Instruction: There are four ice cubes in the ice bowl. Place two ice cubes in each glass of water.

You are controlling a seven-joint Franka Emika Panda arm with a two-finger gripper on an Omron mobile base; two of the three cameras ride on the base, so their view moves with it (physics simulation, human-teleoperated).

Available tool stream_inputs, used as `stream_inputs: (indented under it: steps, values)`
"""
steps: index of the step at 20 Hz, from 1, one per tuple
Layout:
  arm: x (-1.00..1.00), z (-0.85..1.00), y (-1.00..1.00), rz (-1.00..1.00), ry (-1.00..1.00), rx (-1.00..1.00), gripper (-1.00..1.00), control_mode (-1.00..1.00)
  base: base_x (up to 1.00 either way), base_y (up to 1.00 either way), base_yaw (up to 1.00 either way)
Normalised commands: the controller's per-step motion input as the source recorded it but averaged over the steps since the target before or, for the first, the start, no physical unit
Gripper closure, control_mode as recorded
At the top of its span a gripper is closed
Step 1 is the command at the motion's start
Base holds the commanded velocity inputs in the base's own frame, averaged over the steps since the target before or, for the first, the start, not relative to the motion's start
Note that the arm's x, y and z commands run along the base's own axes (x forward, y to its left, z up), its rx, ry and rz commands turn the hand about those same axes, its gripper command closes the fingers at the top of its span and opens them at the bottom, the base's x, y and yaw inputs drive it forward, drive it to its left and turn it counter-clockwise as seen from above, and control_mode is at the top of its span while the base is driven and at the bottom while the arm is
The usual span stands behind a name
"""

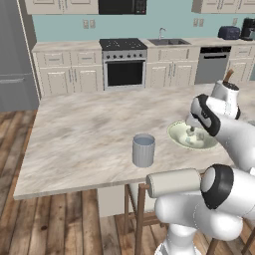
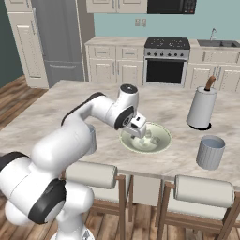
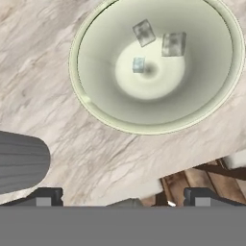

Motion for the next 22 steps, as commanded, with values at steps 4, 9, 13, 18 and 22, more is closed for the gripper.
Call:
stream_inputs:
  steps: [4, 9, 13, 18, 22]
  values:
    - [0.17, -0.31, 0.00, 0.01, 0.00, 0.00, -1.00, -1.00, 0.00, 0.00, 0.00]
    - [0.16, -0.30, -0.01, 0.00, 0.00, 0.00, -1.00, -1.00, 0.00, 0.00, 0.00]
    - [0.14, -0.24, -0.04, 0.00, 0.00, 0.00, -1.00, -1.00, 0.00, 0.00, 0.00]
    - [0.14, -0.19, -0.06, 0.00, 0.00, 0.00, -1.00, -1.00, 0.00, 0.00, 0.00]
    - [0.19, -0.13, -0.13, 0.00, 0.00, 0.00, -1.00, -1.00, 0.00, 0.00, 0.00]
